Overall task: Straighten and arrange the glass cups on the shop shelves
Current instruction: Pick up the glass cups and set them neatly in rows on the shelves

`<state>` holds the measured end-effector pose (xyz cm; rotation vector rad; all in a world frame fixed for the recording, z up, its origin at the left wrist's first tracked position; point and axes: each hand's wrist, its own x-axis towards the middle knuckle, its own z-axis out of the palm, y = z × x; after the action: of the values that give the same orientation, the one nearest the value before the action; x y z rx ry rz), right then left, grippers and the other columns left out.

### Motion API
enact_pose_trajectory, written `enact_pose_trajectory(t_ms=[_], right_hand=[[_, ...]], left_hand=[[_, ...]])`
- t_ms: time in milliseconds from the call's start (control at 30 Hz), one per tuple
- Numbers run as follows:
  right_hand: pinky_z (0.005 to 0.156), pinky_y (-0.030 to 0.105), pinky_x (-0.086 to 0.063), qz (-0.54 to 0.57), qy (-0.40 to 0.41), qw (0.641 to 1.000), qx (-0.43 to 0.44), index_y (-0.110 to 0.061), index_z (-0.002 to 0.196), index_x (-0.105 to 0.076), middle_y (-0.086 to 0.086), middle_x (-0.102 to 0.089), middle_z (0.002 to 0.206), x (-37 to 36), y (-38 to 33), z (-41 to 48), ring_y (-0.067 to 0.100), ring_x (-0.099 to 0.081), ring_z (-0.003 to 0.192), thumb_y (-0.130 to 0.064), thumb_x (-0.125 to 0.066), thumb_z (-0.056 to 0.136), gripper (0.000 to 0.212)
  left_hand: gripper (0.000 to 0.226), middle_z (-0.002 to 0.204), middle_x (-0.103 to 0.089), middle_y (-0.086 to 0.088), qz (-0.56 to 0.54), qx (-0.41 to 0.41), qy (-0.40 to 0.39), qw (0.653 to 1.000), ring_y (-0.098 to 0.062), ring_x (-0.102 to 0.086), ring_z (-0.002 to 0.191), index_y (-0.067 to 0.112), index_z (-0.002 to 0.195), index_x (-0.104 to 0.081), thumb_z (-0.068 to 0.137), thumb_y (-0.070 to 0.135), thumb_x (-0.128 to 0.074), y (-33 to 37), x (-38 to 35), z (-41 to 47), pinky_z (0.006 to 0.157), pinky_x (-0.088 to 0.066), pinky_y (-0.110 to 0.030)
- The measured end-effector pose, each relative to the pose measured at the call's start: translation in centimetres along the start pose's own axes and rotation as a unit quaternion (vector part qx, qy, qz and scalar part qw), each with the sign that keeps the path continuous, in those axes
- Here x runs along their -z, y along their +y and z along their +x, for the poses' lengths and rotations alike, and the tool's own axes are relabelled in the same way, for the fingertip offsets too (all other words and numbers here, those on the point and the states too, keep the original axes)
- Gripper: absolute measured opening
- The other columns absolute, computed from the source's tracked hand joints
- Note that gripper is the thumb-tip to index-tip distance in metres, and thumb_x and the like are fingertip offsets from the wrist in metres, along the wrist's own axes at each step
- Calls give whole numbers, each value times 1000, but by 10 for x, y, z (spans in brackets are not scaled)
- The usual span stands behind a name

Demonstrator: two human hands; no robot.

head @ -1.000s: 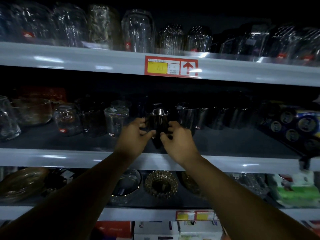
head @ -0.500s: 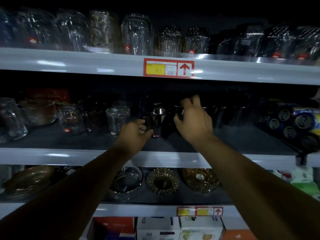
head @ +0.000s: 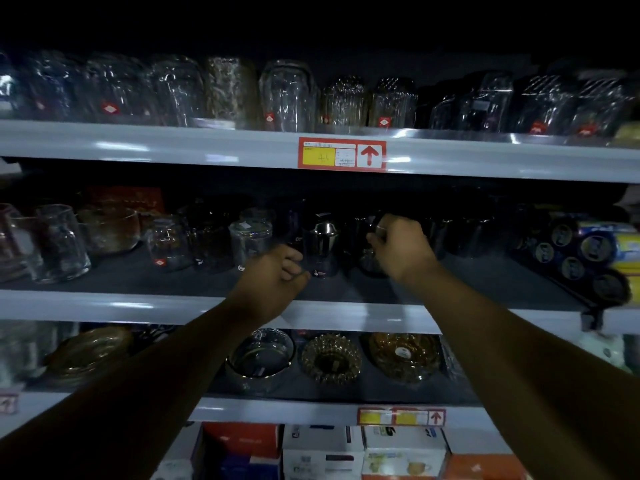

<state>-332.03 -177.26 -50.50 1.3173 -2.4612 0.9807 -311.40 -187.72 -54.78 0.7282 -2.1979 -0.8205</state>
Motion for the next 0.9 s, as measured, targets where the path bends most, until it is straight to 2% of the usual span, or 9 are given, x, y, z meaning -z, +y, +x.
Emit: enact_pose_trajectory(t_ms=[100, 233, 367, 400, 467, 567, 667, 800, 900], right_hand=[[64, 28, -46, 88, 25, 996, -2, -10, 80, -57, 6, -61, 74, 10, 2, -26, 18, -61, 67, -25, -64, 99, 25], [63, 33, -56, 246, 42, 968, -11, -14, 80, -60, 4, -67, 71, 26, -2, -75, 16, -68, 62, -27, -67, 97, 22], [62, 38, -61, 370, 44, 928, -8, -5, 84, -63, 13, -70, 74, 40, -16, -115, 22, -71, 63, -21, -68, 96, 21], [64, 41, -62, 388, 40, 921, -6, -5, 84, -64, 12, -70, 74, 40, -19, -122, 25, -72, 64, -20, -68, 96, 20], [67, 47, -62, 405, 20, 914, 2, -7, 85, -64, 9, -71, 73, 40, -25, -135, 27, -72, 67, -19, -68, 96, 18], [73, 46, -62, 399, -18, 916, 29, -8, 87, -64, 7, -71, 76, 40, -26, -145, 23, -73, 74, -18, -65, 98, 15], [77, 37, -61, 394, -63, 916, 51, -13, 91, -66, 3, -74, 86, 50, -22, -153, 16, -74, 81, -32, -59, 101, 23], [65, 53, -61, 358, 0, 933, 26, -22, 85, -63, 4, -68, 79, 68, -7, -152, 28, -72, 65, -48, -57, 99, 30], [70, 56, -60, 335, -59, 940, -16, -16, 90, -63, 6, -66, 84, 78, 7, -138, 33, -71, 73, -47, -65, 94, 31]], left_hand=[[22, 91, -65, 3, -37, 27, -4, 999, -12, -62, 84, 17, 113, -62, 93, 25, -70, 11, -3, -3, 74, -47, -18], [27, 101, -67, -4, -200, 105, -16, 974, -21, -65, 91, 20, 108, -64, 96, 44, -64, 34, -7, -13, 76, -56, -35], [65, 128, -60, -25, -360, 299, -130, 874, -40, -73, 95, 23, 132, -48, 86, 67, -62, 61, -3, -31, 82, -62, -45], [71, 126, -61, -29, -395, 320, -162, 846, -44, -73, 94, 21, 134, -49, 83, 70, -62, 66, -4, -37, 82, -62, -47], [71, 113, -71, -27, -439, 322, -171, 821, -40, -75, 93, 13, 129, -57, 85, 69, -61, 77, -8, -45, 78, -63, -44], [60, 101, -77, -14, -443, 304, -126, 834, -28, -77, 86, 11, 120, -66, 88, 62, -64, 88, -11, -51, 77, -63, -38], [58, 105, -77, -15, -407, 269, -113, 865, -33, -76, 93, 11, 119, -66, 83, 56, -73, 91, -2, -50, 85, -61, -43], [55, 113, -75, -14, -353, 192, -107, 910, -34, -75, 93, 20, 122, -64, 76, 38, -85, 93, 16, -52, 80, -61, -45], [61, 114, -75, -5, -295, 154, -122, 935, -31, -76, 95, 30, 126, -65, 70, 29, -89, 92, 25, -50, 82, -61, -50]])
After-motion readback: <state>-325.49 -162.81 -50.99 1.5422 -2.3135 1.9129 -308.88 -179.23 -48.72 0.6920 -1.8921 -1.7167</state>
